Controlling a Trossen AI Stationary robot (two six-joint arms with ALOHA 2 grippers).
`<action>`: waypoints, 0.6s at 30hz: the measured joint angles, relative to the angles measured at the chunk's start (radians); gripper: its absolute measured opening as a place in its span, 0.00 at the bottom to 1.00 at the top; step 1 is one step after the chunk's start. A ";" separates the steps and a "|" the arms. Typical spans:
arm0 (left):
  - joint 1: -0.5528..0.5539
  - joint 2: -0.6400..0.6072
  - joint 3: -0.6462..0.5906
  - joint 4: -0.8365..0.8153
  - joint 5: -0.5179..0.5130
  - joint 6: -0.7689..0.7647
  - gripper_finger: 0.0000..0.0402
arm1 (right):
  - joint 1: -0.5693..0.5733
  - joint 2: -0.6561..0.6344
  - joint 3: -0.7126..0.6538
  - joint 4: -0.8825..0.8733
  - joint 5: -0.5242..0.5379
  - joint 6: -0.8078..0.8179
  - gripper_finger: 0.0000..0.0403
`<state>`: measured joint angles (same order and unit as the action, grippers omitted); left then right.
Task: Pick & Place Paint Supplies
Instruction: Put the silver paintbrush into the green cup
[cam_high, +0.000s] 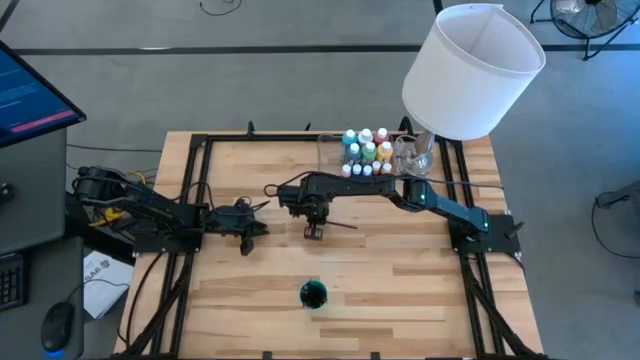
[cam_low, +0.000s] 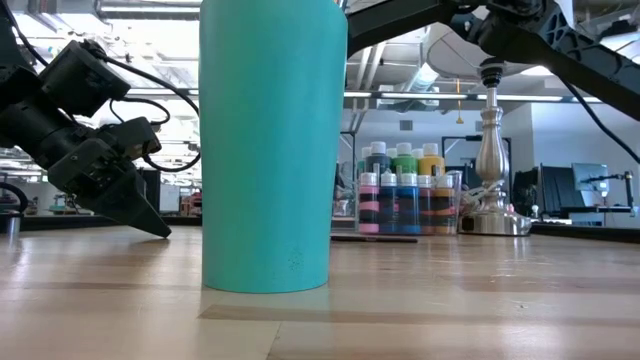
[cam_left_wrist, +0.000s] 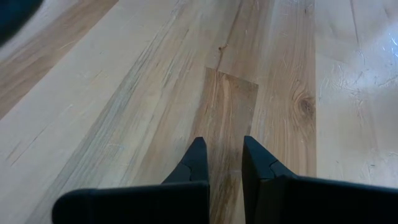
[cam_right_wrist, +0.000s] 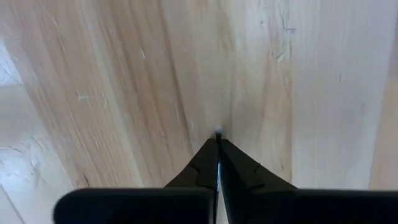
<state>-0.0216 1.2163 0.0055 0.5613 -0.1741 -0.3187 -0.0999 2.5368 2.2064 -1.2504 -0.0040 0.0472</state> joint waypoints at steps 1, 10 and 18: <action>0.000 0.000 0.000 0.000 0.000 0.000 0.00 | -0.002 0.000 0.000 -0.004 -0.002 0.008 0.00; 0.000 0.000 0.000 0.000 0.000 0.000 0.00 | 0.000 0.005 0.099 -0.071 0.010 0.016 0.00; -0.003 0.000 0.000 -0.003 -0.001 0.000 0.00 | 0.001 -0.031 0.141 -0.069 0.008 0.029 0.00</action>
<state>-0.0244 1.2167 0.0055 0.5587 -0.1749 -0.3183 -0.0987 2.5055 2.3470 -1.3193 0.0040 0.0760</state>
